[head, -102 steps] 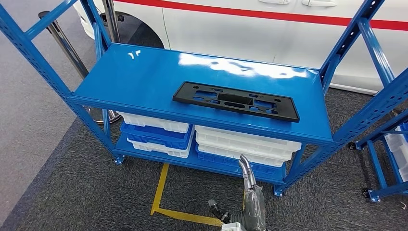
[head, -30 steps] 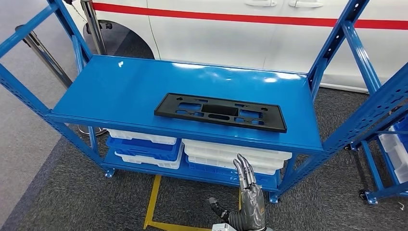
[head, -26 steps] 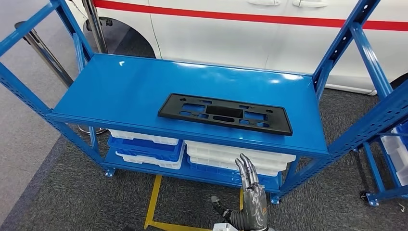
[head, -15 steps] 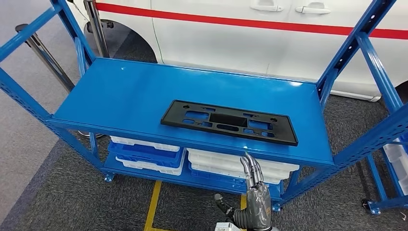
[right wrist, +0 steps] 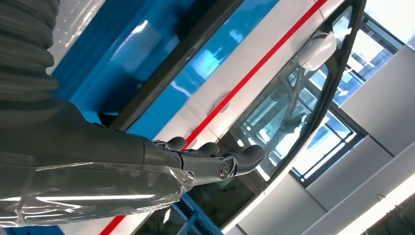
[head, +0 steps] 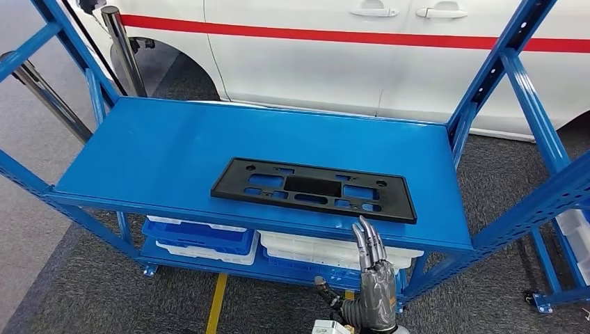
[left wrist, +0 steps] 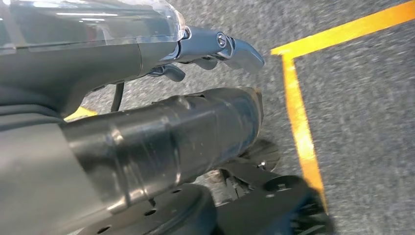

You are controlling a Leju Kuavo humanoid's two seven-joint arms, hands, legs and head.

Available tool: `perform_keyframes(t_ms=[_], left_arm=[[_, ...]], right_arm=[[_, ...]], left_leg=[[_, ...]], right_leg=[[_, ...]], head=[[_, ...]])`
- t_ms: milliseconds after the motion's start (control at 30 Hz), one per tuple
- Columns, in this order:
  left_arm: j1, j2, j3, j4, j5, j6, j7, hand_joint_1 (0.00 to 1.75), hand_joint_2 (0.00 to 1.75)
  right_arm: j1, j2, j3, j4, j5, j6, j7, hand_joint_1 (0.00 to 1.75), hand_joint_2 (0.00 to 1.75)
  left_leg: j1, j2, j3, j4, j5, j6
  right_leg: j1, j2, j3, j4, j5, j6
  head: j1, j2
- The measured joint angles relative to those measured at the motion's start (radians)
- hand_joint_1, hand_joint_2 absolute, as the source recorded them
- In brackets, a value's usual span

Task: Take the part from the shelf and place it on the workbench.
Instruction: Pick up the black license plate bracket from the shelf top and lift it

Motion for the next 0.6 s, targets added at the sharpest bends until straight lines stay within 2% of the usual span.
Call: perform_keyframes(t_ms=[33, 67, 167, 233, 267, 333, 367, 400, 433, 500, 533, 567, 600], left_arm=[[-0.001, 0.0, -0.001, 0.0, 0.0, 0.0, 0.0, 0.0, 0.0], [-0.002, 0.0, -0.002, 0.0, 0.0, -0.001, 0.0, 0.0, 0.0], [-0.003, 0.0, -0.005, 0.0, -0.003, -0.002, 0.001, 0.0, 0.0], [-0.002, -0.001, -0.006, 0.0, -0.005, -0.002, 0.002, 0.0, 0.0], [-0.004, -0.001, -0.006, 0.0, -0.006, -0.002, 0.002, 0.0, 0.0], [-0.007, -0.001, -0.006, 0.0, -0.007, -0.002, 0.002, 0.0, 0.0], [-0.008, -0.001, -0.006, 0.0, -0.007, -0.002, 0.002, 0.0, 0.0], [-0.008, -0.001, -0.006, 0.0, -0.007, -0.002, 0.002, 0.0, 0.0], [-0.008, -0.001, -0.006, 0.0, -0.007, -0.002, 0.002, 0.0, 0.0], [-0.007, -0.002, -0.007, 0.001, -0.007, -0.002, 0.002, 0.0, 0.0], [-0.007, -0.002, -0.007, 0.001, -0.008, -0.002, 0.002, 0.0, 0.0], [-0.008, -0.003, -0.007, 0.001, -0.008, -0.002, 0.002, 0.0, 0.0], [-0.009, -0.003, -0.007, 0.001, -0.008, -0.002, 0.002, 0.0, 0.0]], right_arm=[[-0.001, 0.0, -0.001, 0.0, 0.002, 0.0, -0.001, 0.0, 1.75], [-0.001, 0.001, -0.002, 0.0, 0.005, 0.0, -0.002, 0.0, 1.75], [-0.003, 0.004, -0.006, 0.0, 0.011, 0.0, -0.005, 0.0, 1.75], [-0.007, 0.005, -0.01, 0.0, 0.014, 0.0, -0.007, 0.0, 1.75], [-0.009, 0.005, -0.012, 0.0, 0.016, 0.0, -0.007, 0.0, 1.75], [-0.011, 0.005, -0.015, 0.0, 0.02, 0.0, -0.008, 0.0, 1.75], [-0.011, 0.005, -0.017, 0.001, 0.021, 0.0, -0.008, 0.0, 1.75], [-0.01, 0.005, -0.018, 0.002, 0.022, 0.0, -0.008, 0.0, 1.75], [-0.01, 0.005, -0.019, 0.003, 0.023, 0.0, -0.008, 0.0, 1.75], [-0.011, 0.005, -0.021, 0.003, 0.024, 0.0, -0.008, 0.0, 1.75], [-0.011, 0.005, -0.022, 0.004, 0.024, 0.0, -0.008, 0.0, 1.75], [-0.012, 0.005, -0.023, 0.004, 0.024, 0.0, -0.008, 0.0, 1.75], [-0.012, 0.006, -0.024, 0.004, 0.025, 0.0, -0.008, 0.0, 1.75]], left_leg=[[-0.003, -0.001, 0.019, -0.052, 0.02, 0.005], [-0.005, -0.001, 0.028, -0.081, 0.025, 0.01], [-0.005, -0.003, 0.037, -0.103, 0.014, 0.022], [0.001, -0.003, 0.052, -0.117, 0.014, 0.031], [0.002, -0.002, 0.059, -0.122, 0.012, 0.036], [0.001, -0.002, 0.069, -0.124, 0.004, 0.045], [0.001, -0.002, 0.074, -0.124, -0.001, 0.047], [0.001, -0.002, 0.081, -0.123, -0.006, 0.046], [0.001, -0.003, 0.089, -0.123, -0.012, 0.045], [0.001, -0.004, 0.106, -0.123, -0.027, 0.039], [-0.001, -0.005, 0.112, -0.121, -0.034, 0.034], [-0.002, -0.005, 0.114, -0.12, -0.04, 0.028], [-0.003, -0.005, 0.115, -0.12, -0.045, 0.022]], right_leg=[[0.001, 0.001, 0.003, 0.001, -0.006, 0.005], [0.002, 0.001, 0.002, 0.002, -0.009, 0.01], [0.002, 0.001, 0.002, -0.004, -0.014, 0.026], [0.002, -0.001, -0.007, 0.028, -0.034, 0.036], [0.0, -0.002, -0.031, 0.075, -0.055, 0.039], [-0.003, -0.004, -0.111, 0.21, -0.097, 0.045], [-0.004, -0.004, -0.147, 0.259, -0.103, 0.047], [-0.005, -0.004, -0.167, 0.276, -0.09, 0.049], [-0.005, -0.005, -0.167, 0.253, -0.057, 0.049], [-0.005, -0.007, -0.127, 0.133, 0.029, 0.043], [-0.002, -0.008, -0.103, 0.074, 0.055, 0.038], [0.0, -0.008, -0.086, 0.035, 0.066, 0.033], [0.003, -0.008, -0.079, 0.019, 0.062, 0.028]], head=[[0.0, 0.0], [0.0, 0.0], [0.0, 0.0], [0.001, 0.0], [0.002, 0.0], [0.003, 0.0], [0.003, 0.0], [0.003, 0.0], [0.003, 0.0], [0.003, 0.0], [0.003, 0.0], [0.003, 0.0], [0.003, 0.0]])
